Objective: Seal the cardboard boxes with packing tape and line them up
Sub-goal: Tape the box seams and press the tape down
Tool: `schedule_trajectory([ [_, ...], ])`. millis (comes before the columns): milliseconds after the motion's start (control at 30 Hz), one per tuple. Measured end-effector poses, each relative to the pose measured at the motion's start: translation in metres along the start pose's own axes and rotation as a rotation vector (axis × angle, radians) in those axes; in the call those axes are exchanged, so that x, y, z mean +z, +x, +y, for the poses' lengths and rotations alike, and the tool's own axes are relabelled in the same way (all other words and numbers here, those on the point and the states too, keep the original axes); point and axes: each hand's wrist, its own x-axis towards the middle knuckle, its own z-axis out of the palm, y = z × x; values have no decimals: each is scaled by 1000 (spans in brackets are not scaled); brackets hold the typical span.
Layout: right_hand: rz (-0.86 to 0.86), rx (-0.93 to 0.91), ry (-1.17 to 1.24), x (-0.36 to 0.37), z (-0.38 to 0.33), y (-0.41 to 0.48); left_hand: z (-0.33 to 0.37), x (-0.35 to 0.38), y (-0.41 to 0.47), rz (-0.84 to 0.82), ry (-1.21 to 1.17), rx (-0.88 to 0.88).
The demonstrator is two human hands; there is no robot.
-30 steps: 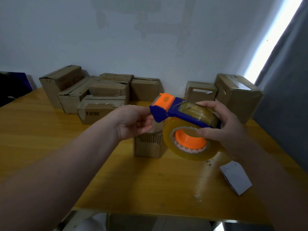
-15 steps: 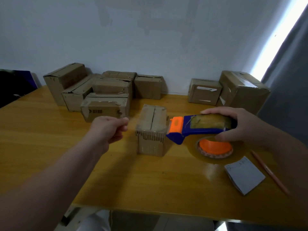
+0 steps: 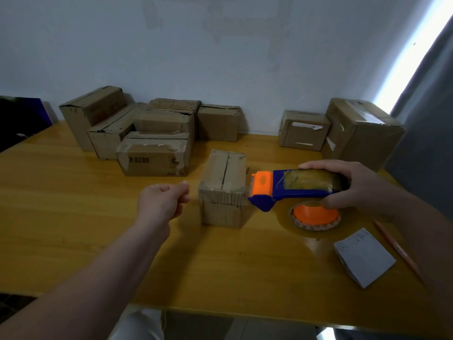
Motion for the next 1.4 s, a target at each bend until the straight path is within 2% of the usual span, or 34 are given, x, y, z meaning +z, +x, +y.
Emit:
schedule_trajectory([
  [367,-38,92,-46,26,10,7,-15,9,3,-109,46,-99],
  [600,-12,96,-33,31,5,5,-9,7,3,-194,339,-38],
  [667,-5,103,-36,32,4,5,-11,3,5,-161,434,41],
  [700,1,109,-39,33,3,5,-11,1,4,-108,426,108],
  [767,7,117,-43,34,1,4,-9,1,-5,-60,254,212],
  [833,8,131,-37,35,0,4,-8,5,-16,-135,133,250],
  [933,12,125,6,39,-4,3,-15,10,-24,-233,151,261],
  [1100,36,122,13,53,-10,3,-10,3,-9,-289,190,187],
  [1167,46,105,2,61,-11,4,-3,-3,-4,-316,356,303],
  [1233,57,73,2,71,-12,6,6,-7,-4,-355,714,528],
  [1300,85,40,-26,80,-11,8,15,-5,-2,-490,1029,707],
  [1400,117,24,-30,87,-9,10,26,-5,1,-683,1314,765],
])
